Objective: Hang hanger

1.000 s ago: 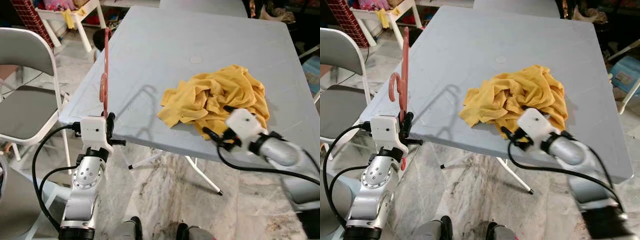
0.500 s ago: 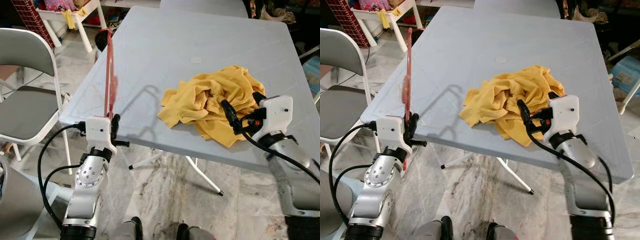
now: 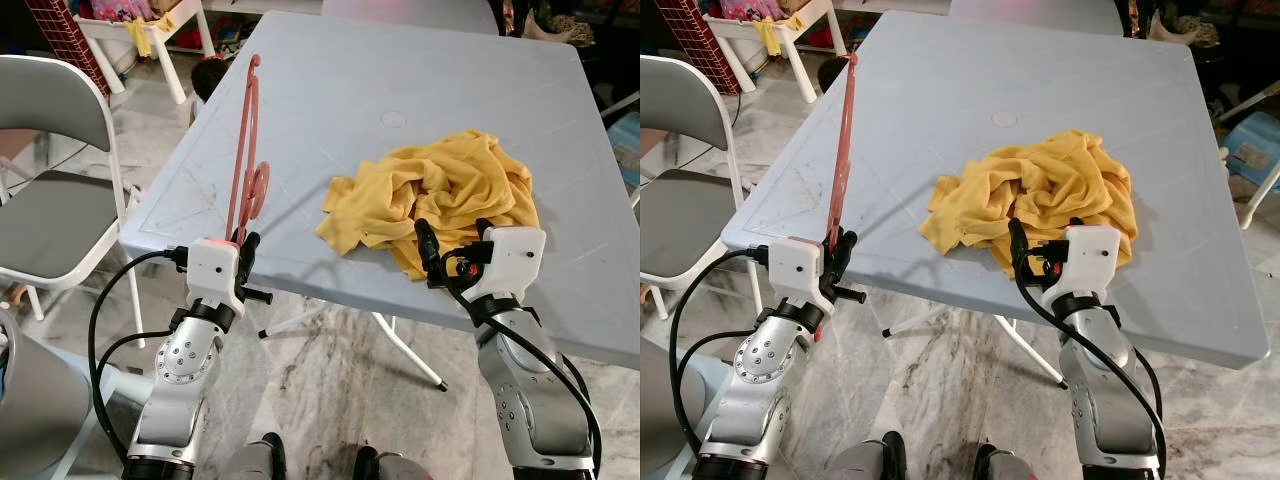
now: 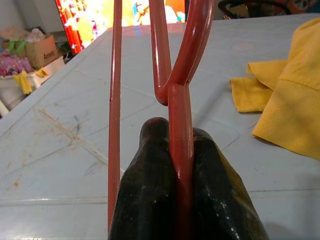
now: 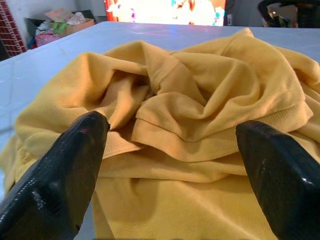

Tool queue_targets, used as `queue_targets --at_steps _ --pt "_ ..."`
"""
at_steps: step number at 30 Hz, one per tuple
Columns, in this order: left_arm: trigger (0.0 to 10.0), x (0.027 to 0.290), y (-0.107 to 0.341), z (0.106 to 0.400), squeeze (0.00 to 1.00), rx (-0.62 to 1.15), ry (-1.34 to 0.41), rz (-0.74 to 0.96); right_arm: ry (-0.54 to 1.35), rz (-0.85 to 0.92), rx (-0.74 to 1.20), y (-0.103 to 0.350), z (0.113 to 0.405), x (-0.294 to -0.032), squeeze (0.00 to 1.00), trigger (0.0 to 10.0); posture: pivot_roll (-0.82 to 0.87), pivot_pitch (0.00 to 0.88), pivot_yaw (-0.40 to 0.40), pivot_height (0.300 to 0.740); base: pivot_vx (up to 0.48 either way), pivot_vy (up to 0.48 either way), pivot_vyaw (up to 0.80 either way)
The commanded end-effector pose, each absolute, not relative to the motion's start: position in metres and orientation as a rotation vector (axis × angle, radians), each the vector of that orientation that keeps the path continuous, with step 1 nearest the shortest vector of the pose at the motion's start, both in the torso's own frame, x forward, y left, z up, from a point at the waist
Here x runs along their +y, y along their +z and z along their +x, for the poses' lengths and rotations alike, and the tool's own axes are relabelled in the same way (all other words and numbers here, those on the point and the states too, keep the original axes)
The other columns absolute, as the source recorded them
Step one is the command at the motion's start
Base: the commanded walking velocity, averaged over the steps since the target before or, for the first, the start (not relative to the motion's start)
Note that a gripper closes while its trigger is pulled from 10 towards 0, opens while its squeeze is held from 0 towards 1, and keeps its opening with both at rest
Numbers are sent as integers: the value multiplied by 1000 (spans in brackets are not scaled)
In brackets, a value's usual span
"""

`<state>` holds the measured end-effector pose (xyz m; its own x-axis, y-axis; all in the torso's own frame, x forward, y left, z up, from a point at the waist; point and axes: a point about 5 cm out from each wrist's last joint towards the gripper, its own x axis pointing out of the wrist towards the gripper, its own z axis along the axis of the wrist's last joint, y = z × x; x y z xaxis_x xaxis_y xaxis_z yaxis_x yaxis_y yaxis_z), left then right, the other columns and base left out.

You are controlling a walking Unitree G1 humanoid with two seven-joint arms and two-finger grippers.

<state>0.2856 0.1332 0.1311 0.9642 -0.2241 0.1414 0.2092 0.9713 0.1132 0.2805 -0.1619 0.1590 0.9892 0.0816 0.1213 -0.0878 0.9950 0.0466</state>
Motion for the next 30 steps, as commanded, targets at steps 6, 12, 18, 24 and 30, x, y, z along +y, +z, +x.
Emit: queue_targets --at_steps 6,12,18,24,30 --pt "10000 142 126 286 0 -109 -162 142 -21 99 -147 164 275 -173 0 10000 -58 205 34 740 0 0 0" --pt "10000 139 140 287 0 -174 -195 162 -42 137 -147 161 279 -166 0 10000 -12 154 24 740 0 0 0" --pt "10000 132 151 295 0 -175 -162 62 -45 152 -136 161 284 -166 0 10000 -27 188 16 740 0 0 0" --pt "10000 117 165 290 0 -211 -196 15 -61 137 -121 158 280 -171 0 10000 -30 193 8 740 0 0 0" --pt "10000 117 157 291 0 -184 -201 29 -86 154 -143 165 284 -171 0 10000 -38 195 8 740 0 0 0"
